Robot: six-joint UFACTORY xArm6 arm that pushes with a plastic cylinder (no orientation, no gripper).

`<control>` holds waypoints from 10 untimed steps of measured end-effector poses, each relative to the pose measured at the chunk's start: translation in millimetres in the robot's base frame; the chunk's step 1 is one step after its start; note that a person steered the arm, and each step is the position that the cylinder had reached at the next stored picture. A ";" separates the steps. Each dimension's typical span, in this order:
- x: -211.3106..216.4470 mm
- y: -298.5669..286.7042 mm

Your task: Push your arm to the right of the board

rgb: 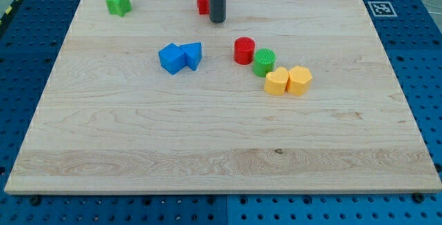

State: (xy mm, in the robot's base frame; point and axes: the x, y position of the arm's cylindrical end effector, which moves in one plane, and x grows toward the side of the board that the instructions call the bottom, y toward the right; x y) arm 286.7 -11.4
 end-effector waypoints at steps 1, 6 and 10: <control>14.0 2.4; 16.7 51.0; 20.6 101.6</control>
State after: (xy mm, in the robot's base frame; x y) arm 307.3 90.3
